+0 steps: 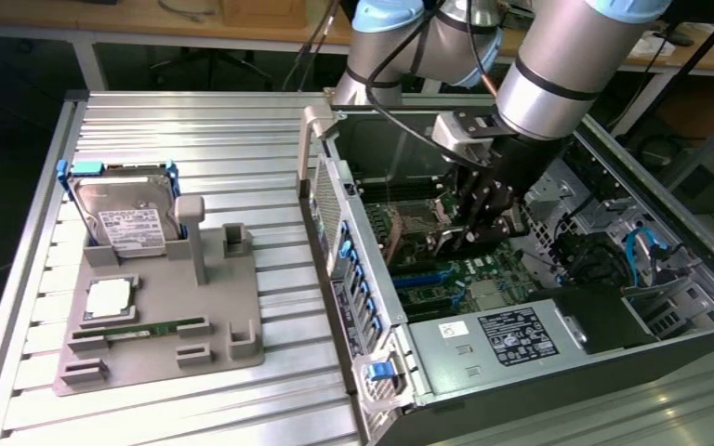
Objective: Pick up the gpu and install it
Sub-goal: 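Insert the gpu into the slot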
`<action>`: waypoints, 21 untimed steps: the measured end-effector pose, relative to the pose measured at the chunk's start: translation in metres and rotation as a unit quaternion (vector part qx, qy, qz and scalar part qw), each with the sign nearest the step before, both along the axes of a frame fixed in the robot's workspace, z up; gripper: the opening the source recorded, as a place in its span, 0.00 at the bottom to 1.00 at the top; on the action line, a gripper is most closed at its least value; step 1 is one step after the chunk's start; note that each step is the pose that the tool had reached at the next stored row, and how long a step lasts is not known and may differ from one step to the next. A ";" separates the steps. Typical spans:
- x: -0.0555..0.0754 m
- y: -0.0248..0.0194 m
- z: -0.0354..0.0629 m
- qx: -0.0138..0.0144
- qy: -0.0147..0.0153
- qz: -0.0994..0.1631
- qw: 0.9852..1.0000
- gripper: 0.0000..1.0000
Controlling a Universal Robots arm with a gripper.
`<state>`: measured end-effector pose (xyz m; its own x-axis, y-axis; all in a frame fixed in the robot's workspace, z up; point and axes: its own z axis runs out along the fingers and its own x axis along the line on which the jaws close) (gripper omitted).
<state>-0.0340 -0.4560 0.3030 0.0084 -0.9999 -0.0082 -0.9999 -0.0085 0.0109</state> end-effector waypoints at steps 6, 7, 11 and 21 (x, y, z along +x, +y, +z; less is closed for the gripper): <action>-0.019 0.0020 -0.0118 0.000 -0.001 0.002 1.000 0.27; -0.021 0.0031 -0.0133 0.000 -0.001 0.002 1.000 0.27; -0.023 0.0045 -0.0189 -0.001 -0.002 0.003 1.000 0.27; -0.026 0.0045 -0.0349 -0.001 -0.003 0.002 1.000 0.27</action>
<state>-0.0604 -0.4514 0.2681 0.0133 -0.9999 -0.0053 -0.9999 -0.0134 0.0048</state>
